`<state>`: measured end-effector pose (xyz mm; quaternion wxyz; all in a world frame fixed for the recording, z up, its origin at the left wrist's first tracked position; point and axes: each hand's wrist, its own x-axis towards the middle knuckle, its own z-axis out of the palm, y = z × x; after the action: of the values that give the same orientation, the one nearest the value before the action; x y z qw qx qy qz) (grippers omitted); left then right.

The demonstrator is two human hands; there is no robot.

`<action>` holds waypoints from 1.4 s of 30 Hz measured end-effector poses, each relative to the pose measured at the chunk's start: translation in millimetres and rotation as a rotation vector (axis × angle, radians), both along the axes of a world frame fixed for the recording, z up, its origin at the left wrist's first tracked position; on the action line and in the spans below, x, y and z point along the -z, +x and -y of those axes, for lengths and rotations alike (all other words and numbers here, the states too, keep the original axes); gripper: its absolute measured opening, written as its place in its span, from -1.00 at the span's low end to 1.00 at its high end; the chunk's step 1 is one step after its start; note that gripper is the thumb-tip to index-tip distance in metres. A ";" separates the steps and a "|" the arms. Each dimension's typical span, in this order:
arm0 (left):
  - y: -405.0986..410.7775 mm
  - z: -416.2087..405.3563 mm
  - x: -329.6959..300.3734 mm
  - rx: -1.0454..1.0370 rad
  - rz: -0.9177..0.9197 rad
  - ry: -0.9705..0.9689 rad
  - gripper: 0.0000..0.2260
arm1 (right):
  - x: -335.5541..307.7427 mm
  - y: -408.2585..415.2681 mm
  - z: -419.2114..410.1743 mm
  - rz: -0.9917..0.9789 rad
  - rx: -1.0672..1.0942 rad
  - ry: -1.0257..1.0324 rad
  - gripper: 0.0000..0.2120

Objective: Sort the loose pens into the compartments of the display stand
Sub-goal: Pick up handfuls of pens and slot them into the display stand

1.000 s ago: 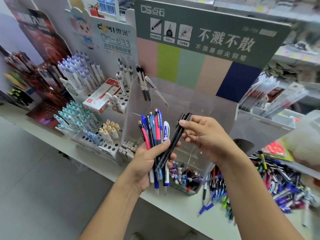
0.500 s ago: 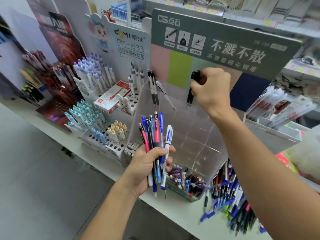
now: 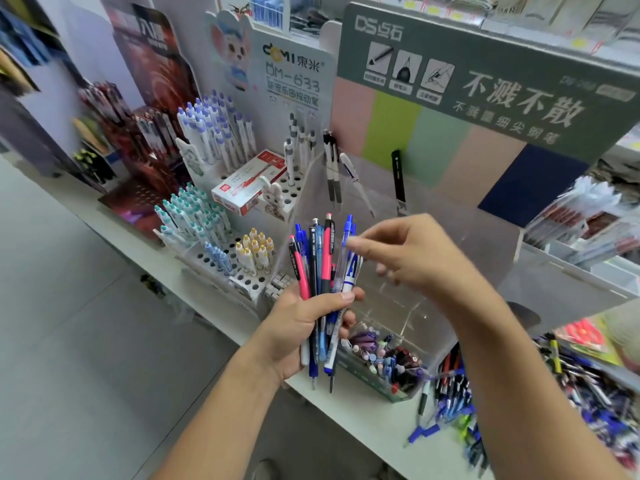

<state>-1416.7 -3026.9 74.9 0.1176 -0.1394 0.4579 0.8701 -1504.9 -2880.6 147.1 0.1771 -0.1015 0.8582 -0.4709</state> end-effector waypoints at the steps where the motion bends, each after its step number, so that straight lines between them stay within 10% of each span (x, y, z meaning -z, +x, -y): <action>1: -0.8 -0.2 -0.2 0.008 -0.001 -0.012 -0.74 | 8.5 2.1 1.4 0.102 0.004 -0.099 -0.77; 7: -2.2 -2.5 0.4 -0.031 0.055 0.065 -0.56 | 5.9 -7.4 -7.8 0.208 0.123 -0.358 -0.87; 13: -2.2 8.9 8.0 -0.013 0.030 0.090 -0.68 | -50.4 -44.8 -18.4 -0.480 0.287 -0.449 -0.91; 19: 2.3 10.5 13.3 0.039 -0.035 0.001 -0.71 | -37.9 -90.3 14.8 -0.818 0.250 -0.079 -0.92; 31: 11.9 13.5 17.7 0.147 -0.177 -0.312 -0.72 | -22.9 -101.7 38.9 -0.701 0.149 0.323 -0.67; 39: 11.7 -0.5 11.9 0.263 -0.140 -0.004 -0.73 | 16.9 9.5 -11.5 0.251 0.037 -0.261 -0.82; 42: 9.6 -14.2 7.8 0.250 -0.067 0.099 -0.74 | 29.9 18.3 -21.5 0.329 0.167 -0.523 -0.92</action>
<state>-1407.1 -3012.7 67.1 0.2165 -0.0461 0.4321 0.8742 -1486.5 -2859.1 117.2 0.2421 0.0046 0.6734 -0.6985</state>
